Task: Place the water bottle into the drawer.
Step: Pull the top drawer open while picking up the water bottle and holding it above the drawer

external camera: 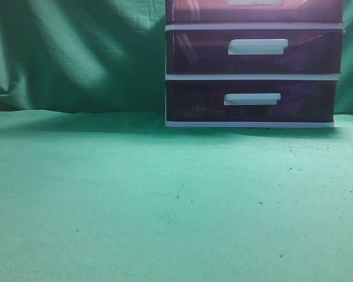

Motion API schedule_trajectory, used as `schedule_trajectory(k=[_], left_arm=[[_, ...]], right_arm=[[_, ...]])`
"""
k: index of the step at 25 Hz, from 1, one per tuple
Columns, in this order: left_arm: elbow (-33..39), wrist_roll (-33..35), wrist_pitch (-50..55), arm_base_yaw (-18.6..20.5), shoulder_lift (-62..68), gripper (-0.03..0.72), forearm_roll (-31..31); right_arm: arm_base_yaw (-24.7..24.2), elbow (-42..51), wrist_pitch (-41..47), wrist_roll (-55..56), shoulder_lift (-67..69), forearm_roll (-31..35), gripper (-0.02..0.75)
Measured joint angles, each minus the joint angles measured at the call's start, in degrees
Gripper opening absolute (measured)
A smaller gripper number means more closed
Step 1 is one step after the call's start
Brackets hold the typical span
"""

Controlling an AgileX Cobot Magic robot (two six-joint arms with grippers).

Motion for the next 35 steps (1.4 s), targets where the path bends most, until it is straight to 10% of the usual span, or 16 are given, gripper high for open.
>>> schedule_trajectory(k=[19, 26, 35], left_arm=[[0.0, 0.29, -1.16, 0.0, 0.0, 0.0, 1.13], [0.0, 0.07, -19.29, 0.0, 0.0, 0.0, -20.76], [-0.1, 0.16, -23.01, 0.0, 0.3, 0.0, -22.58]], right_arm=[[0.0, 0.0, 0.0, 0.0, 0.0, 0.0, 0.0], [0.0, 0.0, 0.0, 0.0, 0.0, 0.0, 0.0], [0.0, 0.0, 0.0, 0.0, 0.0, 0.0, 0.0]])
